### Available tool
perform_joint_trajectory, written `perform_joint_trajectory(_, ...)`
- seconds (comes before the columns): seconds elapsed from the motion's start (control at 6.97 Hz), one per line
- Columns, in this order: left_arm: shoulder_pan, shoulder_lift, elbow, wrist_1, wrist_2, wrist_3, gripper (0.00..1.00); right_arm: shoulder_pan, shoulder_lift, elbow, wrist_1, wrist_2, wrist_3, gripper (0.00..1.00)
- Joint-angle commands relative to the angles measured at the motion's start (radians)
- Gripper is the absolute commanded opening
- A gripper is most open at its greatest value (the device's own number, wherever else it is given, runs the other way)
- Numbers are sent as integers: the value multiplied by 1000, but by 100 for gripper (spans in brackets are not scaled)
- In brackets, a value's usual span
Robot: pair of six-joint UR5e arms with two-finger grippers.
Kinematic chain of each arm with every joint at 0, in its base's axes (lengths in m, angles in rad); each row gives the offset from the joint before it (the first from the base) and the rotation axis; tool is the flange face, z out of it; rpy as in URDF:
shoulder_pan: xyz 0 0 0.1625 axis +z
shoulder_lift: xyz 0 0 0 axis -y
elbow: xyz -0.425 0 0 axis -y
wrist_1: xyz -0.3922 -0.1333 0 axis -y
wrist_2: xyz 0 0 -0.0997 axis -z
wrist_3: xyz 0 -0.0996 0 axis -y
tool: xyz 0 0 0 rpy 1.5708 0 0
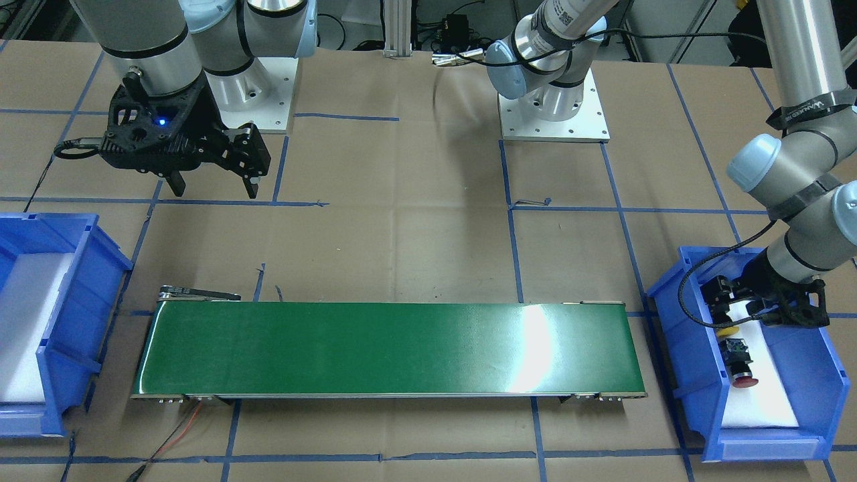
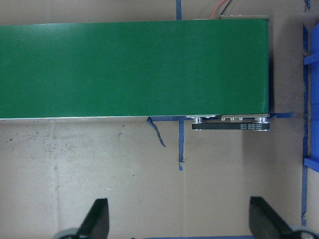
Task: Transport two buttons from left to right
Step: 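Lower the left gripper into the bin and grasp the yellow-capped button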
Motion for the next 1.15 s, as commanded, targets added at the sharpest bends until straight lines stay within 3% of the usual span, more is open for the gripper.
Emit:
perform_joint_trajectory(0.0,-9,-9,1,13,-1,-10,100,0,0,0,0,0,0,100)
perform_joint_trajectory(0.14,-7,-9,5,13,-3,-10,89,0,0,0,0,0,0,100)
perform_joint_trajectory(0.43,-6,-6,0,13,-3,-11,33,0,-1,0,0,0,1,100)
perform_joint_trajectory(0.57,-6,-4,0,13,-3,-11,17,0,0,0,0,0,0,100)
perform_joint_trajectory(0.72,-6,1,1,10,-3,-11,5,0,3,0,-2,0,0,100)
perform_joint_trajectory(1.0,-1,37,47,-43,2,-10,4,0,3,0,0,0,0,100)
